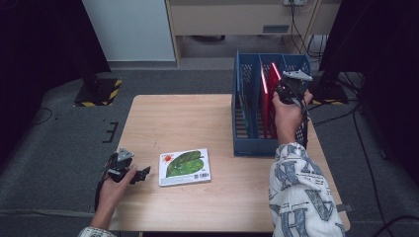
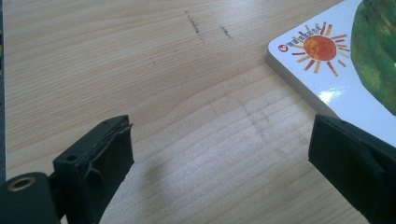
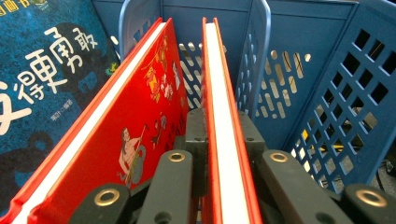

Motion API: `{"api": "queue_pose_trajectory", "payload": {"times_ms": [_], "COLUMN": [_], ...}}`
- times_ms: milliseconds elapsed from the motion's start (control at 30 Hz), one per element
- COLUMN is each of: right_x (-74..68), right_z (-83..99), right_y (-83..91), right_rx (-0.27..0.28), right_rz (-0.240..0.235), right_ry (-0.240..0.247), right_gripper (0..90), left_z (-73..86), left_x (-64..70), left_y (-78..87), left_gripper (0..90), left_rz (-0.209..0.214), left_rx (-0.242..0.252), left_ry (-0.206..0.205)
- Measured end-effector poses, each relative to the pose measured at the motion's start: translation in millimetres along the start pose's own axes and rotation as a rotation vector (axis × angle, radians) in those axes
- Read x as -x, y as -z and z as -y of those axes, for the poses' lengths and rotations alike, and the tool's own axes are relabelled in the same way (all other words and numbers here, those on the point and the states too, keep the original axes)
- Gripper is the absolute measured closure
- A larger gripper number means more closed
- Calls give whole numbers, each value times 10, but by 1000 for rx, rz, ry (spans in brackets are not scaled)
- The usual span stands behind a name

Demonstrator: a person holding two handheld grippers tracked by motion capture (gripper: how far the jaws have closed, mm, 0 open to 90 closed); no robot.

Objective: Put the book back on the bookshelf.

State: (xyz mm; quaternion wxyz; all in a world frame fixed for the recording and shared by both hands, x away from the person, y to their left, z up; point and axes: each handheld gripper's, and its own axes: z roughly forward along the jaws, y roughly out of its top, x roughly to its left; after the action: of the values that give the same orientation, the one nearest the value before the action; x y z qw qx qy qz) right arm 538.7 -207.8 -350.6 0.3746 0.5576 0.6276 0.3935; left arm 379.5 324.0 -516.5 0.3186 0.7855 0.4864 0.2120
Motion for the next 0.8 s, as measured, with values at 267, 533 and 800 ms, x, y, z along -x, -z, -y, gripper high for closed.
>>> {"api": "queue_pose_trajectory", "payload": {"times_ms": [267, 533, 800], "right_x": [-14, -26, -72], "right_z": [11, -10, 6], "right_y": [-71, -113, -142], "right_rx": [-2, 8, -3], "right_rz": [5, 9, 7], "right_ry": [-9, 3, 18], "right_gripper": [796, 796, 792], "left_z": [-3, -5, -6], "left_x": [0, 3, 8], "left_y": [-2, -6, -6], "left_gripper": [57, 57, 57], "left_rz": [1, 2, 4], "left_rx": [2, 1, -1], "left_ry": [-1, -4, -6]}}
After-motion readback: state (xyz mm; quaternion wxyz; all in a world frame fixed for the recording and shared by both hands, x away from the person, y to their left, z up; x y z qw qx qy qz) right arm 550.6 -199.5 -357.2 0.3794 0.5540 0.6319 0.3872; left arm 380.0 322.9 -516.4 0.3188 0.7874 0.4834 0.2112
